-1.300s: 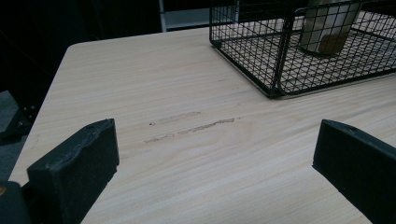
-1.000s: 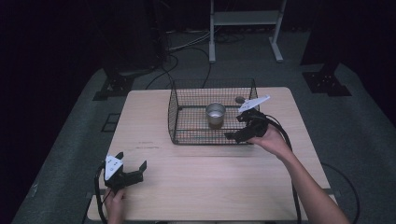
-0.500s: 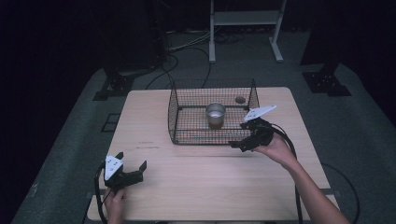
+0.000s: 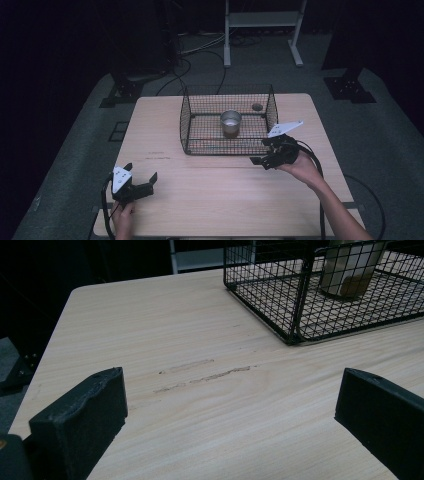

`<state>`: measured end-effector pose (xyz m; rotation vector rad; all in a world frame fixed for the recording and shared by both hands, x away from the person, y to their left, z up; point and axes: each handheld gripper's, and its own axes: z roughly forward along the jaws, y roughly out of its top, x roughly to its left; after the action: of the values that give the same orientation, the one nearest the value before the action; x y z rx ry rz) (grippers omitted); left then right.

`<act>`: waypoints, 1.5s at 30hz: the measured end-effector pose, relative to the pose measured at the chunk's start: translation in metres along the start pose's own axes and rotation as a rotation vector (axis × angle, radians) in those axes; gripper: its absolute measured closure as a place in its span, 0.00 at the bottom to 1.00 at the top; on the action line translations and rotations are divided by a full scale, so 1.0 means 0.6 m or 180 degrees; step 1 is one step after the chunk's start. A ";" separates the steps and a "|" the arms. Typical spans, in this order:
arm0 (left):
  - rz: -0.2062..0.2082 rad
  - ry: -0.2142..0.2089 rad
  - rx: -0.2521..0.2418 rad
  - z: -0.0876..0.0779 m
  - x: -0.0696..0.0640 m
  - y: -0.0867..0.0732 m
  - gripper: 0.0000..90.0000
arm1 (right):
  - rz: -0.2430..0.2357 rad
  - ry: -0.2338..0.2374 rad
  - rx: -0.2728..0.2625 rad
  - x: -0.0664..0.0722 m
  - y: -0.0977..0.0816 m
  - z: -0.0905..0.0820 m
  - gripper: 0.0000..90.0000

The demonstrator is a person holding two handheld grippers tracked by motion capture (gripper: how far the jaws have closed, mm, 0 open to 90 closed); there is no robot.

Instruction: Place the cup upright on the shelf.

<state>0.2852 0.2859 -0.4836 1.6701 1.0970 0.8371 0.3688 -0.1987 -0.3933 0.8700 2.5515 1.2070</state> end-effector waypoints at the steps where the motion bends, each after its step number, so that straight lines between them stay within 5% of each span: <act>1: 0.0002 -0.0001 0.0001 0.000 0.000 0.000 0.00 | 0.0013 -0.0001 0.0009 -0.001 -0.007 0.000 0.14; 30: 0.0004 0.0005 0.0010 0.000 -0.001 0.000 0.00 | 0.0298 -0.0008 -0.0073 -0.005 -0.096 -0.029 0.14; 45: 0.0005 0.0003 0.0007 0.000 -0.001 0.000 0.00 | 0.0365 -0.0176 -0.0086 -0.011 -0.136 -0.050 0.14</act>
<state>0.2849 0.2853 -0.4835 1.6728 1.0979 0.8380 0.3273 -0.2620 -0.4360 1.0415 2.4660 1.2277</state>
